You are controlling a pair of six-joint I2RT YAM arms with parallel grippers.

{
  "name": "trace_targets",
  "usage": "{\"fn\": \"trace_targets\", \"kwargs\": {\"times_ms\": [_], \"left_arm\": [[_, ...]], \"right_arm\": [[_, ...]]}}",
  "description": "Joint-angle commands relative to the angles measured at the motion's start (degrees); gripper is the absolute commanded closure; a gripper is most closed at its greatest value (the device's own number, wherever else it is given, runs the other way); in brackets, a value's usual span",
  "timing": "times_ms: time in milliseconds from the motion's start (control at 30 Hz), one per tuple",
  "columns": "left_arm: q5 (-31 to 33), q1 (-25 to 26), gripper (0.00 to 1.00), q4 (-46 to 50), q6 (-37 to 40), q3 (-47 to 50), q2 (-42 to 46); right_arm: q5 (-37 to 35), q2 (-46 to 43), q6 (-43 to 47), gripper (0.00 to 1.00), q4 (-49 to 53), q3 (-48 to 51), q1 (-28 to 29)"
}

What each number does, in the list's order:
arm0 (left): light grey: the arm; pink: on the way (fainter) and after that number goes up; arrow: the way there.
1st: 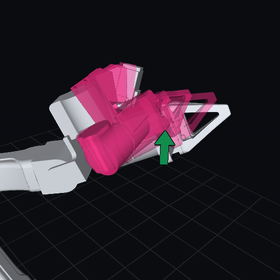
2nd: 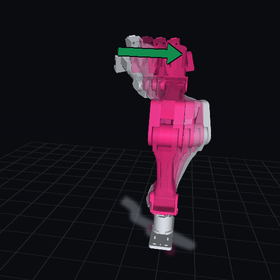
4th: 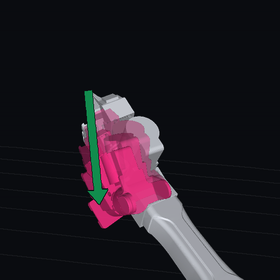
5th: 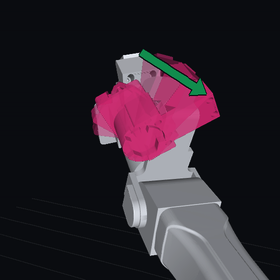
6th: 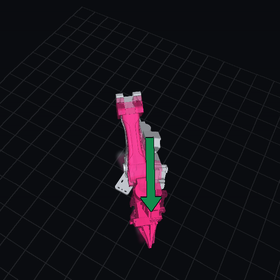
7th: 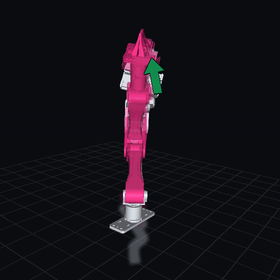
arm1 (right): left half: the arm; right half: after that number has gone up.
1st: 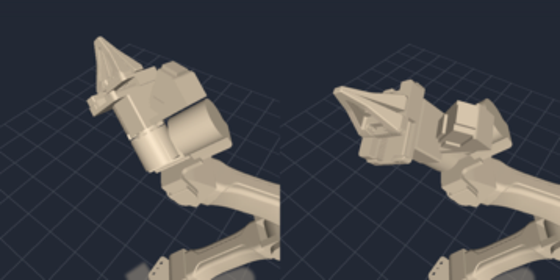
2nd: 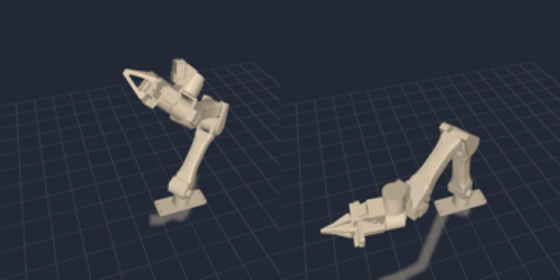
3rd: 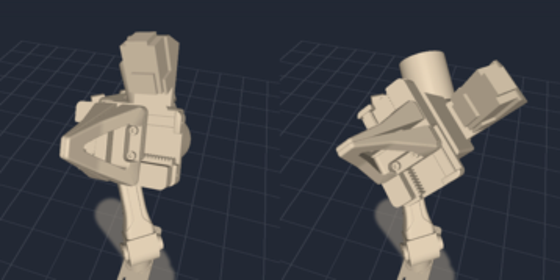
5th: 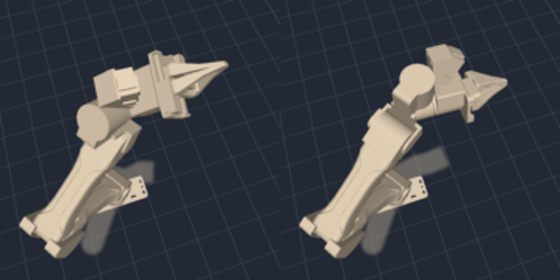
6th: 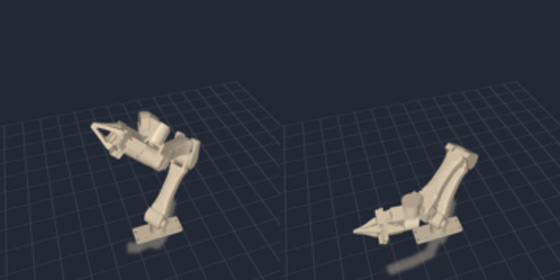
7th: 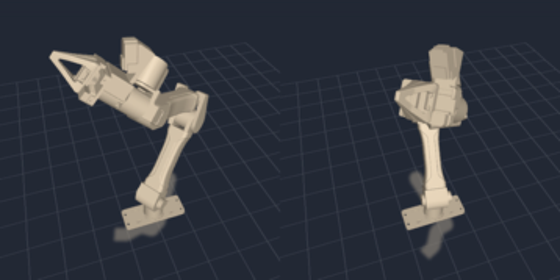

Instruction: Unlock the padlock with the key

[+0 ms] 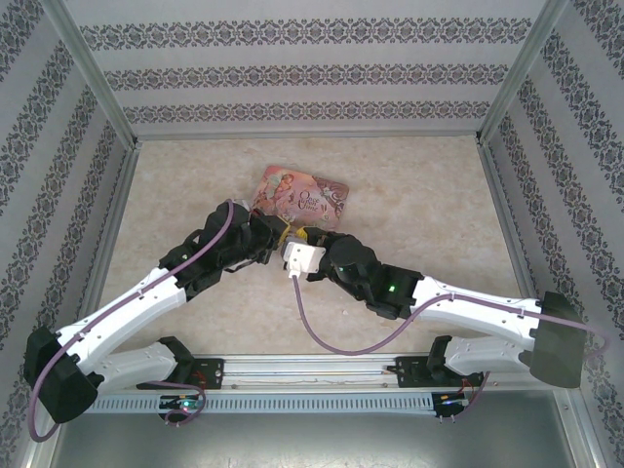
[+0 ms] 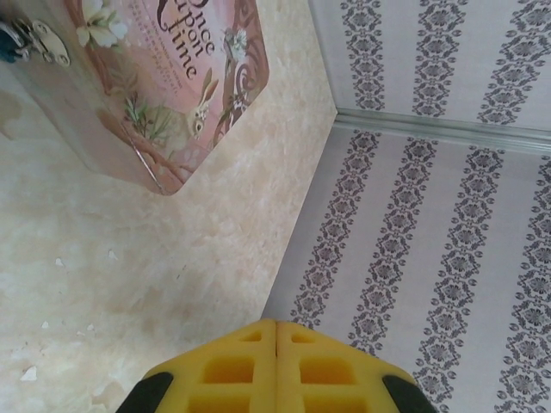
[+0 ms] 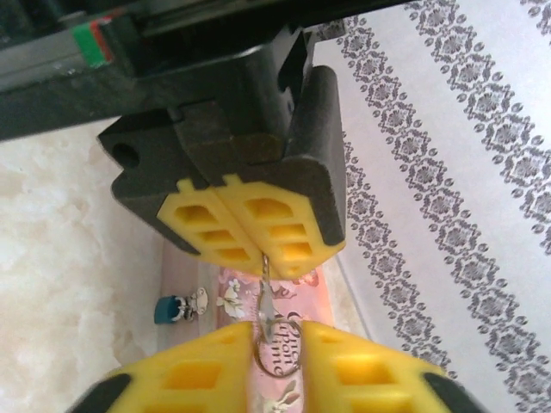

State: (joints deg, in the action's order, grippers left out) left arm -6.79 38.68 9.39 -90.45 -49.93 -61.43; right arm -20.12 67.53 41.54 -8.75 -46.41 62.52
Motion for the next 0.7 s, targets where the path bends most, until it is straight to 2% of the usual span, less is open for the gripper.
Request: {"fn": "trace_targets", "kwargs": {"times_ms": [0,167,267,367,467,567,667], "left_arm": [[4.4,0.7,1.00,2.3,-2.3,0.0,1.4],[9.0,0.6,1.00,3.9,9.8,-1.0,2.3],[9.7,0.2,1.00,3.1,16.7,-0.8,3.0],[8.7,-0.4,1.00,-0.6,23.3,0.9,4.1],[4.6,-1.4,1.00,-9.4,30.7,4.7,6.0],[-2.7,-2.9,1.00,-19.5,36.8,8.6,7.2],[-9.1,-5.2,1.00,-23.9,39.1,10.0,7.1]], "right_arm": [[1.5,-3.2,-5.5,0.66,0.9,-0.5,0.2],[8.4,-7.5,-14.4,0.52,4.7,0.0,-2.0],[15.1,-10.8,-22.6,0.44,5.3,1.2,-5.5],[22.1,-13.5,-32.7,0.42,5.3,2.3,-10.4],[32.3,-15.2,-44.3,0.40,4.3,3.3,-17.0],[44.3,-14.5,-57.1,0.39,2.8,3.7,-25.1],[56.8,-11.6,-68.9,0.39,-0.5,3.9,-31.8]]}}
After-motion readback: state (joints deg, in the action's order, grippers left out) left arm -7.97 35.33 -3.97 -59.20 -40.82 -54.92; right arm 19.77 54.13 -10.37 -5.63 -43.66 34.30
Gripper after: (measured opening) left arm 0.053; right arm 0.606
